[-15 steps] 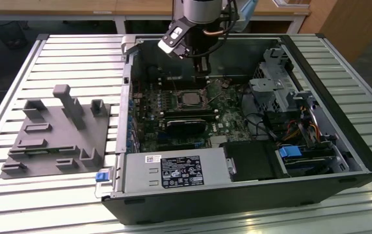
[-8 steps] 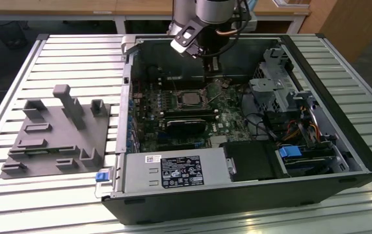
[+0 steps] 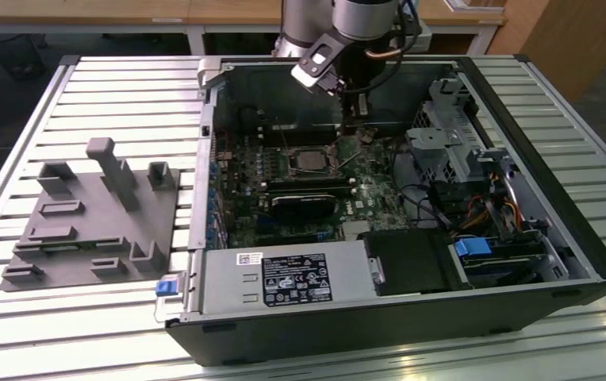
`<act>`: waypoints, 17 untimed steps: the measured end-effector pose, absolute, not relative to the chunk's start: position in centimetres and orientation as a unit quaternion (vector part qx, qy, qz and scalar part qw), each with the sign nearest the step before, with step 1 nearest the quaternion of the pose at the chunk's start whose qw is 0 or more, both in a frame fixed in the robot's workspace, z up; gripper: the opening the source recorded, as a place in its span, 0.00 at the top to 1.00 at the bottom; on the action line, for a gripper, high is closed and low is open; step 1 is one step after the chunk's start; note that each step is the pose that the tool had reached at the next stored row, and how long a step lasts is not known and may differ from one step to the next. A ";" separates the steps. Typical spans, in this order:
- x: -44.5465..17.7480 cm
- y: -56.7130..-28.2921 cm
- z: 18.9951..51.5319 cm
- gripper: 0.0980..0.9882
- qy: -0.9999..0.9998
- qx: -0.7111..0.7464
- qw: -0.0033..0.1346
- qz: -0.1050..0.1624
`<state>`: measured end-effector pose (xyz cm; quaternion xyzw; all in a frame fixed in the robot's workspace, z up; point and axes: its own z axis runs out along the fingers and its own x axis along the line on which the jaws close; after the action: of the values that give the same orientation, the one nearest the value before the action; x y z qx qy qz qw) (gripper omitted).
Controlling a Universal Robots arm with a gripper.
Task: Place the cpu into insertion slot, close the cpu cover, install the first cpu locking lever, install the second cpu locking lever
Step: 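Close the cpu cover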
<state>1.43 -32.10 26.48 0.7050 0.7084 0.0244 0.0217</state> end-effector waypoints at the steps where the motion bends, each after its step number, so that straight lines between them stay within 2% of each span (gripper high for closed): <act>1: 1.6 -32.1 26.4 0.97 0.708 0.705 0.022 0.024; 17: 4.4 -31.7 26.0 0.97 0.709 0.705 0.019 0.021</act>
<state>4.37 -31.74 25.96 0.7051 0.7085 0.0214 0.0188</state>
